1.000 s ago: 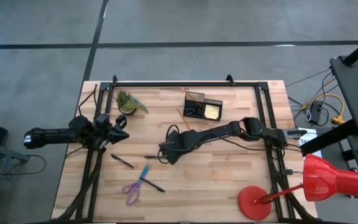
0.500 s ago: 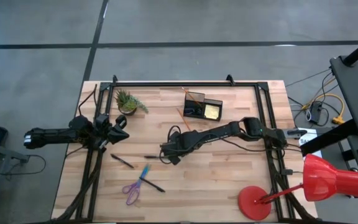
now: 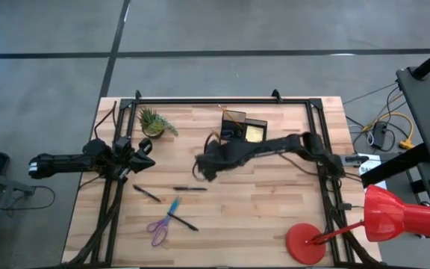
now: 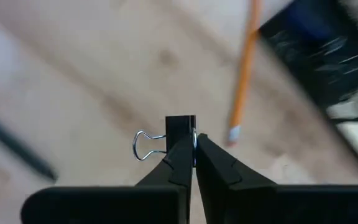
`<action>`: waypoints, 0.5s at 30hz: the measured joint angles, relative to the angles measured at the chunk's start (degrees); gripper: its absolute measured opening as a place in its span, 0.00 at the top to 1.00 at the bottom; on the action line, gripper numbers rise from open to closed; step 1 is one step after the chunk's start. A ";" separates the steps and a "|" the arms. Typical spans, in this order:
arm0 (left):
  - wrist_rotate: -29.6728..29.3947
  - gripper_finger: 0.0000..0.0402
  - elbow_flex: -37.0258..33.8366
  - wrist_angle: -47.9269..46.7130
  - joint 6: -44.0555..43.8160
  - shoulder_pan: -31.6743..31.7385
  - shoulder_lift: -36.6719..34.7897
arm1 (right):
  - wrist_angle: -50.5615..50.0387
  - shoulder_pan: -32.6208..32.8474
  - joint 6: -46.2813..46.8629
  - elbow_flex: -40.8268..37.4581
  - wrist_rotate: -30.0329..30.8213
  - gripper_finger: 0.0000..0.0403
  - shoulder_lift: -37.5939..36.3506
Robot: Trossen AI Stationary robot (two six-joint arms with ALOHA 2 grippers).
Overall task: Pick and place office supplies into organizer
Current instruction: Put the black binder clip into the desk organizer
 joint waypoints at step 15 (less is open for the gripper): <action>0.00 1.00 0.00 0.00 0.00 0.00 0.00 | -1.57 -17.46 -10.46 -4.70 -3.73 0.98 -3.26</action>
